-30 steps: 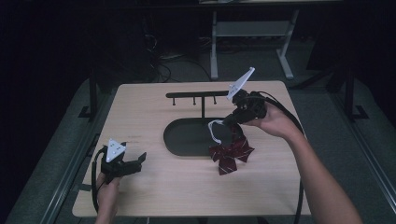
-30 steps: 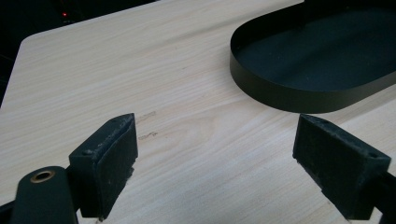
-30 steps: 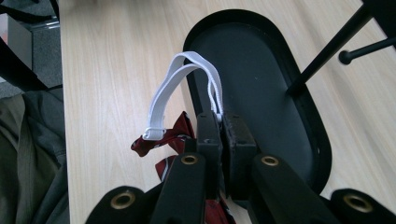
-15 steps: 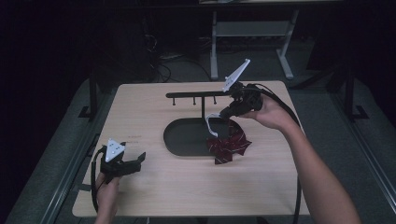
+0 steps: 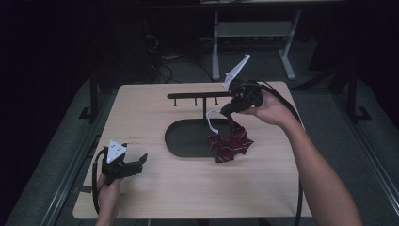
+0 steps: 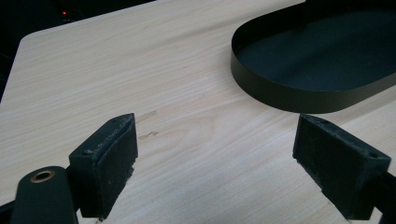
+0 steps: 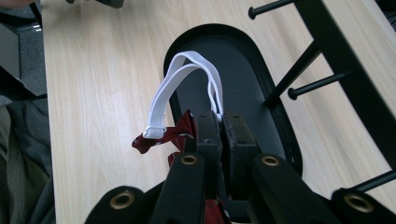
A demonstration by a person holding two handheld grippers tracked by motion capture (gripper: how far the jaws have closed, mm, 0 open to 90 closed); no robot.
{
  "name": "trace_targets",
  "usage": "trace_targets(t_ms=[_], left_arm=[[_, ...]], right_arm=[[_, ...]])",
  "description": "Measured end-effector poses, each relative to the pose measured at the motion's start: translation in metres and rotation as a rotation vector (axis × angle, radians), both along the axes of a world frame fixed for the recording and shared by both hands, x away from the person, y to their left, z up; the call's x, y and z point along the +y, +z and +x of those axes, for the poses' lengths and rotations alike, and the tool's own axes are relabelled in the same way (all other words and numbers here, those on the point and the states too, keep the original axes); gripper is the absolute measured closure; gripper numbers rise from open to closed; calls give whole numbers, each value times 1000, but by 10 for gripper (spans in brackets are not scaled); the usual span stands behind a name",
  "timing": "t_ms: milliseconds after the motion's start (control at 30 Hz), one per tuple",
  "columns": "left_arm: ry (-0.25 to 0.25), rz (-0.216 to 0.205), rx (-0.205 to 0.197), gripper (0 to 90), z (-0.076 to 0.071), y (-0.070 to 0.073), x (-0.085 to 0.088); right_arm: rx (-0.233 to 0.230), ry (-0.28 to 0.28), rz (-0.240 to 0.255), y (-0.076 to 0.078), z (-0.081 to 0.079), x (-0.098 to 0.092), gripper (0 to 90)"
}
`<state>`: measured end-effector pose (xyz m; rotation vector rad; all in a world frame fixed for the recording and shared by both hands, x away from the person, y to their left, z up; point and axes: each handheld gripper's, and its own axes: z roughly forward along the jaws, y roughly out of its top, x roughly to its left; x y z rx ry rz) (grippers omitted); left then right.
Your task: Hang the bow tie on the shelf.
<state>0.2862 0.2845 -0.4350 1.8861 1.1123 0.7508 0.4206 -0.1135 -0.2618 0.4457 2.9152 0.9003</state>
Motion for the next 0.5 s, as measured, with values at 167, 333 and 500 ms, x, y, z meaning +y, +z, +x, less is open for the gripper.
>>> trace_targets(t_ms=[167,333,500], left_arm=[[-3,7,1,135,0,0,0],[-2,8,3,135,0,0,0],[-2,11,5,135,0,0,0]], right_arm=[[-6,-10,-9,7,3,2,859],[-7,-13,-15,10,5,5,859],[-1,-23,-20,12,12,6,859]])
